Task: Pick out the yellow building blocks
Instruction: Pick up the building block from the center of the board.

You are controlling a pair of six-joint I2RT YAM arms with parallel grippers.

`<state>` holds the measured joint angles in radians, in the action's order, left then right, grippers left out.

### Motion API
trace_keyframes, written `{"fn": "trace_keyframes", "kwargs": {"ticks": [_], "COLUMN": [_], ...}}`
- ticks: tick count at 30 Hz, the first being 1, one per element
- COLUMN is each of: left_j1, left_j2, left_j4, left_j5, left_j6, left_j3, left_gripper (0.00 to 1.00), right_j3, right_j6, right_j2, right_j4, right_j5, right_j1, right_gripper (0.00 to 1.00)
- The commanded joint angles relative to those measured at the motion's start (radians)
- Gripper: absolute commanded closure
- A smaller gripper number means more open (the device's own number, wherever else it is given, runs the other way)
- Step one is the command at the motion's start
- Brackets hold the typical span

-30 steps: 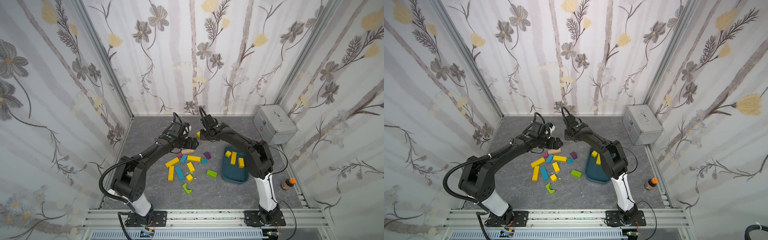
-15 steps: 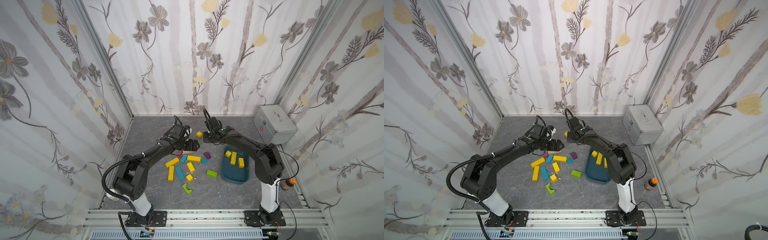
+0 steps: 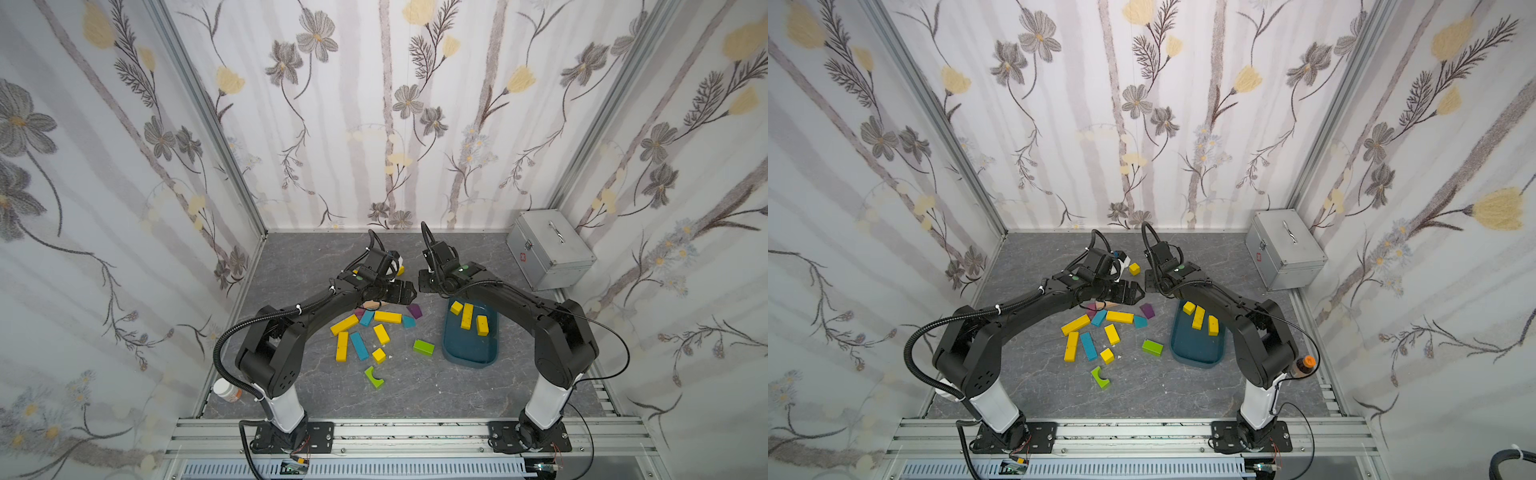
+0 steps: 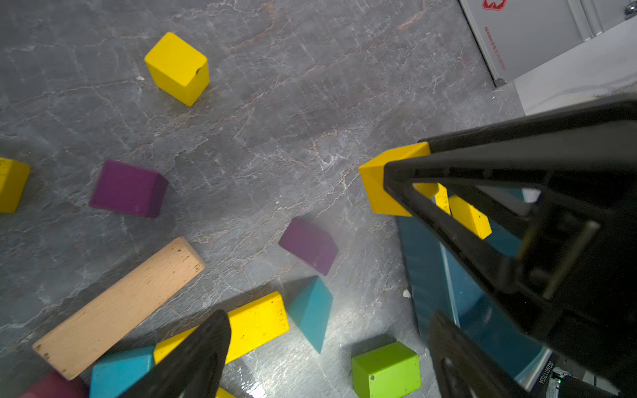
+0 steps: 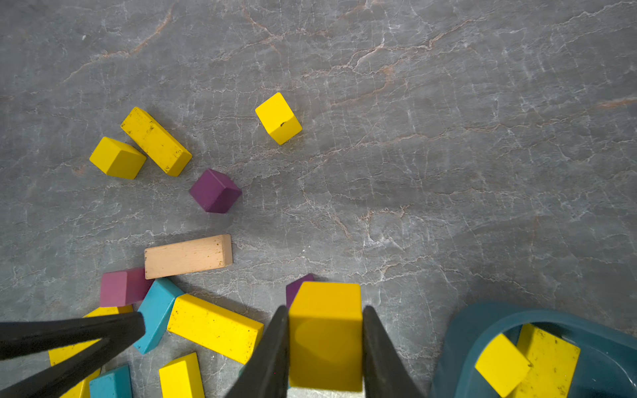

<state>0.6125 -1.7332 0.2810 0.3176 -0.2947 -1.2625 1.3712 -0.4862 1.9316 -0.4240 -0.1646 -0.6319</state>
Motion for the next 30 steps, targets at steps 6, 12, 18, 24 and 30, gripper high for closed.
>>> {"fn": "trace_keyframes", "kwargs": {"ticks": [6,12,18,24,30], "left_j1": [0.079,0.13,0.162,0.176,0.194], "left_j2": [-0.04,-0.062,-0.075,-0.111,-0.16], "left_j4": [0.007,0.009,0.004,0.01,0.032], "left_j5": [0.006,0.008,0.015,0.036,0.054], "left_j6": [-0.014,-0.029,-0.026,-0.015,-0.012], "left_j3": [-0.059,-0.081,-0.096,-0.132,-0.184], "left_gripper": [0.09,0.1,0.1,0.1,0.1], "right_j3": [-0.206,-0.311,-0.35,-0.415,-0.491], "right_j6": [-0.072,-0.1,-0.097,-0.115,-0.132], "right_j2": [-0.138,-0.217,-0.271,-0.316,-0.363], "right_j4": [0.091,0.09,0.065,0.067,0.089], "right_j5": [-0.034,-0.034,-0.064,-0.076,-0.068], "right_j1": [-0.002,-0.002,0.002,0.019,0.045], "right_gripper": [0.73,0.73,0.73,0.73,0.73]}}
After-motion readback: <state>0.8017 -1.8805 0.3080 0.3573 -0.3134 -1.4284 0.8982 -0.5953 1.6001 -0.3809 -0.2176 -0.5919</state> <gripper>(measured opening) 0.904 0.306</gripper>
